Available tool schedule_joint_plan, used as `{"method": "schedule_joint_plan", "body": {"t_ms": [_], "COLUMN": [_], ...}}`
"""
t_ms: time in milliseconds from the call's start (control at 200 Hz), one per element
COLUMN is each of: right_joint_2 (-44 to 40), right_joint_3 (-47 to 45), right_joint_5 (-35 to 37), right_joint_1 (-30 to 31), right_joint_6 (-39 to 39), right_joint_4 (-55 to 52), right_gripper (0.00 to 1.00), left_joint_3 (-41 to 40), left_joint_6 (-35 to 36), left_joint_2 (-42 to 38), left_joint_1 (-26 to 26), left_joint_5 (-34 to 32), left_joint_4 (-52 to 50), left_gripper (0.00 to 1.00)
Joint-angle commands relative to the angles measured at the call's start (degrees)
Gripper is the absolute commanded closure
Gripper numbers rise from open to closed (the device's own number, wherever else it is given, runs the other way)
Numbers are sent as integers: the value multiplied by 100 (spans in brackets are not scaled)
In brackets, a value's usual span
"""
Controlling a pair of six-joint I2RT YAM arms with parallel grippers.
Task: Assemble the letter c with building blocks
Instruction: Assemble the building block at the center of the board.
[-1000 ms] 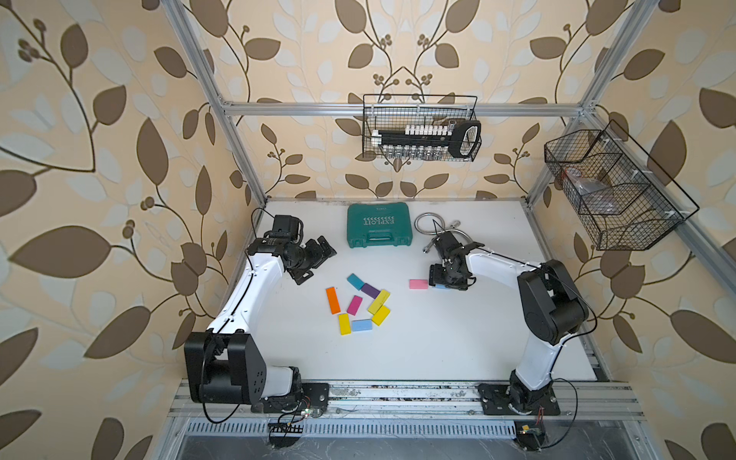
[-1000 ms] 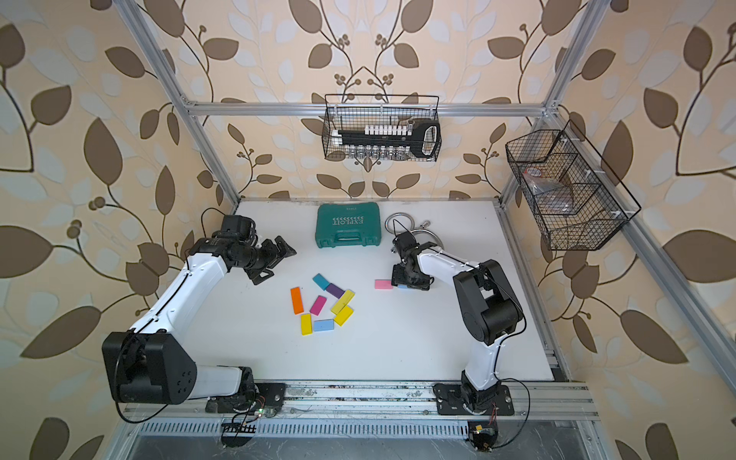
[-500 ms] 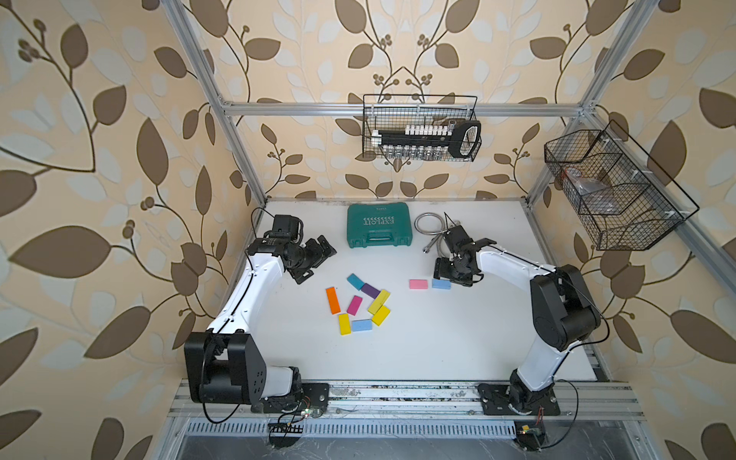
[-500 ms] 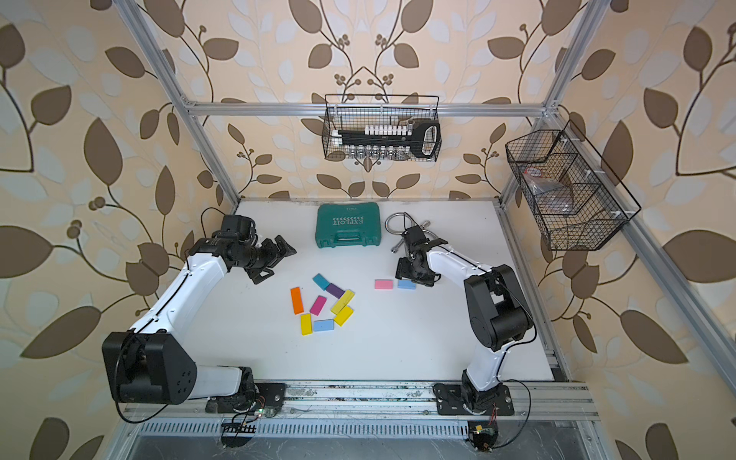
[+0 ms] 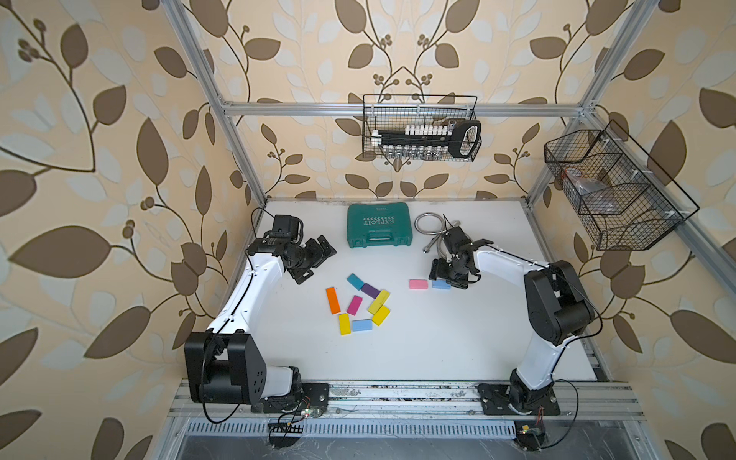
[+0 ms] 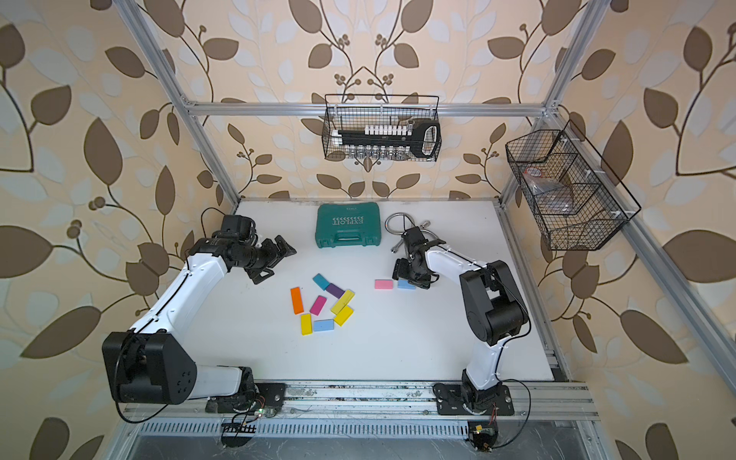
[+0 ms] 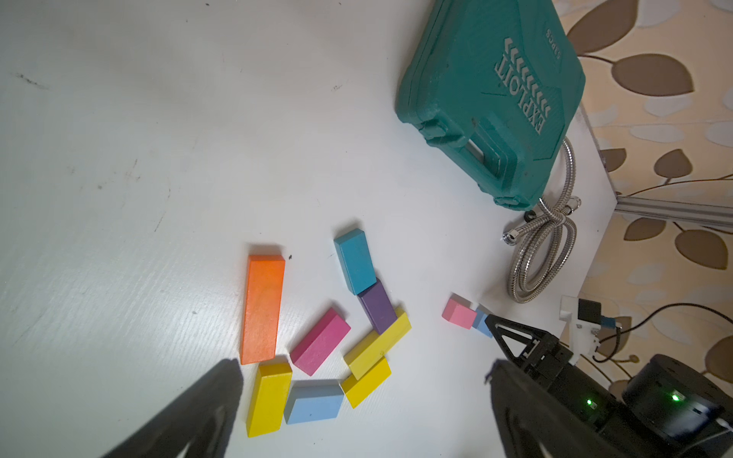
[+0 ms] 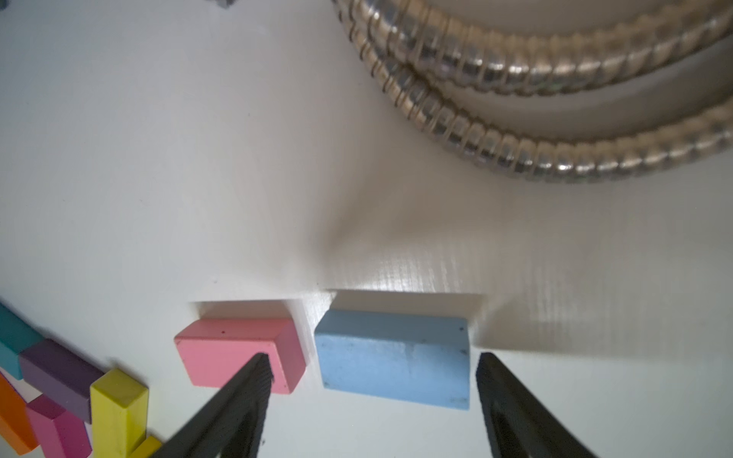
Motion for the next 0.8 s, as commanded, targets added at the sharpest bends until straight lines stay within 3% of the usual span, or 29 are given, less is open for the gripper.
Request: {"method": "schedule_joint_plan", "body": {"t_ms": [0,800], "right_joint_2": [101,318], "right_joint_3": [112,296], "right_joint_5": [-100,-223], "right_joint_1": [-24,-35], "right_joint_6": [65,-6], "right_joint_4": [51,196], "right_gripper": [20,20], "left_joint_3": [-30,-72], "left_joint_6": [-62,-62], "left_joint_2": [-83,-92], "left_joint_1": [-34,-29], "left_joint_5": [49,61], "left_joint_4": [77,103], "left_gripper": [1,1]}}
